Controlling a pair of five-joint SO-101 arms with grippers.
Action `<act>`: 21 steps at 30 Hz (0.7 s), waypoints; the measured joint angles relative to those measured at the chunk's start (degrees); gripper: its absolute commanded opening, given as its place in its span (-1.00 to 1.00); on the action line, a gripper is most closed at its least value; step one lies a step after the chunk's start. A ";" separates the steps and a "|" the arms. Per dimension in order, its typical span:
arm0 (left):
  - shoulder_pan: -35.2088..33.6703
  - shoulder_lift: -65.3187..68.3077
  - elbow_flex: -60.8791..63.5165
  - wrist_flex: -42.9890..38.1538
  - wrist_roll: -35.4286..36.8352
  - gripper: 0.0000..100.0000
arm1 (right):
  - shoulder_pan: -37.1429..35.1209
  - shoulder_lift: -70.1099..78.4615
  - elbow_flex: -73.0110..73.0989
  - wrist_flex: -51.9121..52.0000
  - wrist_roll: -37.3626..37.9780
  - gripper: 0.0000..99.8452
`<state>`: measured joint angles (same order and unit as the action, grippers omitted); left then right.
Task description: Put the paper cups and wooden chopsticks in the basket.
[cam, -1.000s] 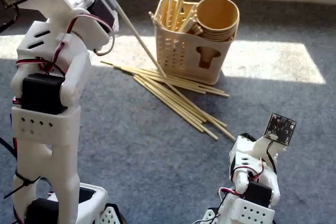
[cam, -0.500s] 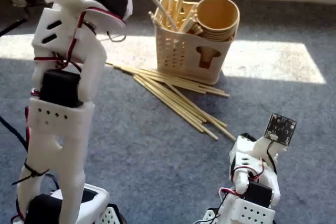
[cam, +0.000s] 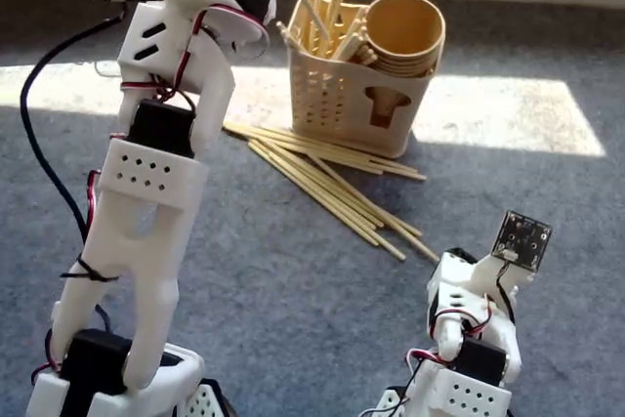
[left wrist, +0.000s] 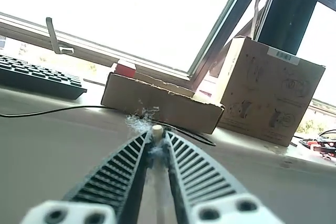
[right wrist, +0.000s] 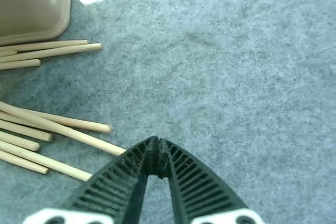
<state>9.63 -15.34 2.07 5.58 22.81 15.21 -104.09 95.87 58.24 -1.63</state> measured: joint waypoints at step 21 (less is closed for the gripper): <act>0.00 2.37 0.00 13.80 -5.45 -0.73 | 0.09 0.00 0.00 0.00 0.00 -0.99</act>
<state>9.63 -12.97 2.07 19.38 17.36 15.30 -104.09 95.87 58.24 -1.63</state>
